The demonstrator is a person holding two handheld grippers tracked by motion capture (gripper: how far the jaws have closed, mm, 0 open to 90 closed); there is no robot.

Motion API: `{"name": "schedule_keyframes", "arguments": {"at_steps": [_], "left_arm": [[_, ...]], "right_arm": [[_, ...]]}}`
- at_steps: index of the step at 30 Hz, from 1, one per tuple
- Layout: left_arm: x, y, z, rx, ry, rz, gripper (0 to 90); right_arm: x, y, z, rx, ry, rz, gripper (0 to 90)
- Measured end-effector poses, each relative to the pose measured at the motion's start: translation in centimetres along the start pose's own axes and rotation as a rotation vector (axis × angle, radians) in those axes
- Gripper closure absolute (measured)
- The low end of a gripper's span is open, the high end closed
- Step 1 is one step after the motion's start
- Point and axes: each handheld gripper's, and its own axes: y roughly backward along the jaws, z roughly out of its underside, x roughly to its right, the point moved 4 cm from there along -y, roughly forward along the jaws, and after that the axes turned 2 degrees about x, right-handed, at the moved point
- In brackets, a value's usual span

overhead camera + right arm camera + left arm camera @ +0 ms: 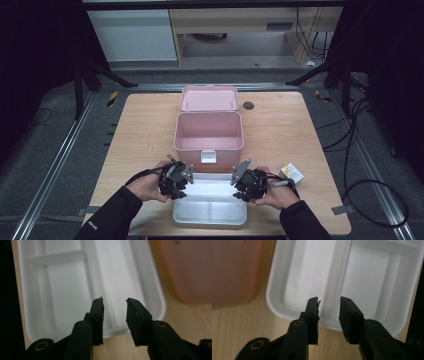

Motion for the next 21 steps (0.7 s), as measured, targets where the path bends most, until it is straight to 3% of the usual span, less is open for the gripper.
{"name": "schedule_keyframes", "arguments": {"at_steps": [3,7,10,13,14,17,21], "left_arm": [[-0.6,1.4,0.4,0.07,0.052,-0.04,61.1],[-1.4,2.2,1.8,0.112,0.149,-0.064,52.6],[-2.0,2.3,3.1,0.128,0.215,-0.111,48.3],[-2.5,2.3,4.5,0.186,0.297,-0.154,43.6],[-2.7,2.2,5.1,0.22,0.343,-0.162,43.5],[-3.3,1.9,6.4,0.21,0.393,-0.196,41.2],[-4.7,2.1,8.1,0.236,0.517,-0.254,41.6]], "right_arm": [[1.0,1.5,-0.2,0.047,-0.042,0.059,56.9],[2.6,3.0,0.1,0.09,-0.128,0.137,45.8],[3.7,3.8,0.3,0.134,-0.204,0.193,39.7],[4.8,4.4,0.8,0.16,-0.272,0.255,35.5],[5.1,4.7,1.0,0.168,-0.292,0.278,33.4],[6.0,5.5,1.9,0.191,-0.344,0.325,29.6],[7.0,6.4,3.3,0.198,-0.406,0.381,24.8]]}}
